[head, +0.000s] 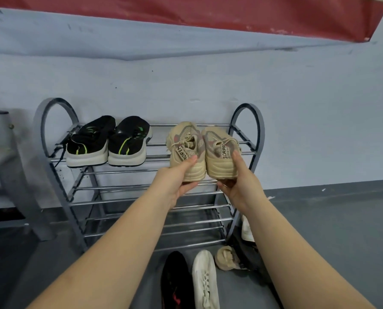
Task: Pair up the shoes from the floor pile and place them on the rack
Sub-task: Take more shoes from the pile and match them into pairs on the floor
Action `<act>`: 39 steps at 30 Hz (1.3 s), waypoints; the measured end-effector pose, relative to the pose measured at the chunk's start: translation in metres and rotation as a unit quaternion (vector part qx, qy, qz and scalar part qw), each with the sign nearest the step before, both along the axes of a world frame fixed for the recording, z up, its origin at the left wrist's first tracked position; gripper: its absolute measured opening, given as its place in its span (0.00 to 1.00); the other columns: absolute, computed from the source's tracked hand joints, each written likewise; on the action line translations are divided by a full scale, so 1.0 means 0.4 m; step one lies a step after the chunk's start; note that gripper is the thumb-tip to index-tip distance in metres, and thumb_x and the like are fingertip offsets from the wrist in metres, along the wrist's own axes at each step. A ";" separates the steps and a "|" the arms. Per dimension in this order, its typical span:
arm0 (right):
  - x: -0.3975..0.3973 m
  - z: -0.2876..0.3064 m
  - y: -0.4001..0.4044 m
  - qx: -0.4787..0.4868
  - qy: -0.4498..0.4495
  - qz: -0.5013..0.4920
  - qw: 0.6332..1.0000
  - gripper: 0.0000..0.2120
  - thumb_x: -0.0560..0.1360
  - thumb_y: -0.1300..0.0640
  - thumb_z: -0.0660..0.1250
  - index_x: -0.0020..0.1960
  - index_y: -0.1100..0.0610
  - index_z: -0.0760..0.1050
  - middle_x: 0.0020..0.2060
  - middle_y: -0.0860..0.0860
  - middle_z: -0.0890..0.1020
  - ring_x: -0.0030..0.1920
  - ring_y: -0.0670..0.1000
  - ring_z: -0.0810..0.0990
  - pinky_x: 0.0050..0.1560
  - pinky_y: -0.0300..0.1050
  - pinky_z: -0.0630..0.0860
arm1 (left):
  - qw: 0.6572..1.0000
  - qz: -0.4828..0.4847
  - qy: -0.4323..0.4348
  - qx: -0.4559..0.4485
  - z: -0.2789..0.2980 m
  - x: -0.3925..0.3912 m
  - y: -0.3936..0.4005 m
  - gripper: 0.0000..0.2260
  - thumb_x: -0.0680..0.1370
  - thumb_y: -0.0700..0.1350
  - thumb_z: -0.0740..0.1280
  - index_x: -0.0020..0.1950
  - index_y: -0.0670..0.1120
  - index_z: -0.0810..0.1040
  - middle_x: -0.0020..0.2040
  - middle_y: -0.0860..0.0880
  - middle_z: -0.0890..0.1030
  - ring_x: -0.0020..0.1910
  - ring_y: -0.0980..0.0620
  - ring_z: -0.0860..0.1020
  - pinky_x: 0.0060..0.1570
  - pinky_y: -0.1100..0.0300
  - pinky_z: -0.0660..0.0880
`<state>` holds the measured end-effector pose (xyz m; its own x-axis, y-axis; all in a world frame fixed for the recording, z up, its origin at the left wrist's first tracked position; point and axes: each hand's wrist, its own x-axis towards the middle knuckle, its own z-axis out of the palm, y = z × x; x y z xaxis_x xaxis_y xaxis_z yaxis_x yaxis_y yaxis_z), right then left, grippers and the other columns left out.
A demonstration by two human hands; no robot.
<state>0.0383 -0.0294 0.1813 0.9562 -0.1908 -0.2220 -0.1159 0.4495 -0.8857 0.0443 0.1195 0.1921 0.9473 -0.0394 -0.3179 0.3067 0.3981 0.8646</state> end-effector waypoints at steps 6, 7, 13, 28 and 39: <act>0.098 -0.025 -0.021 0.013 0.005 0.023 1.000 0.18 0.76 0.44 0.65 0.56 0.57 0.76 0.41 0.51 0.83 0.38 0.49 0.81 0.31 0.39 0.78 | 0.999 0.023 0.026 -0.006 -0.031 0.093 -0.029 0.20 0.70 0.49 0.74 0.59 0.42 0.75 0.52 0.46 0.81 0.48 0.51 0.79 0.38 0.61 0.81; 0.112 -0.028 -0.024 0.010 0.004 0.026 1.000 0.18 0.76 0.44 0.64 0.56 0.57 0.76 0.41 0.51 0.83 0.38 0.49 0.81 0.31 0.39 0.78 | 0.999 0.023 0.028 0.004 -0.034 0.105 -0.029 0.23 0.70 0.49 0.74 0.60 0.41 0.75 0.54 0.45 0.81 0.48 0.50 0.80 0.38 0.62 0.81; 0.174 -0.012 -0.029 -0.046 0.005 0.042 0.998 0.26 0.76 0.40 0.63 0.61 0.60 0.75 0.46 0.53 0.83 0.42 0.50 0.82 0.35 0.42 0.80 | 0.992 0.005 0.023 0.123 -0.016 0.148 -0.013 0.32 0.68 0.60 0.73 0.64 0.40 0.72 0.52 0.45 0.80 0.40 0.49 0.82 0.36 0.61 0.82; 0.169 -0.032 -0.065 -0.573 -0.049 0.009 0.818 0.29 0.71 0.36 0.65 0.68 0.47 0.67 0.59 0.50 0.78 0.67 0.56 0.66 0.65 0.53 0.68 | 0.747 0.045 -0.154 0.645 -0.047 0.150 0.006 0.31 0.71 0.66 0.64 0.67 0.49 0.68 0.63 0.46 0.75 0.66 0.44 0.66 0.62 0.51 0.62; 0.267 -0.040 -0.063 -0.572 -0.027 0.013 0.820 0.37 0.66 0.31 0.64 0.70 0.47 0.64 0.59 0.51 0.79 0.66 0.56 0.67 0.64 0.56 0.70 | 0.725 0.030 -0.135 0.674 -0.042 0.226 -0.005 0.30 0.72 0.67 0.61 0.67 0.50 0.68 0.65 0.47 0.75 0.67 0.43 0.67 0.61 0.51 0.63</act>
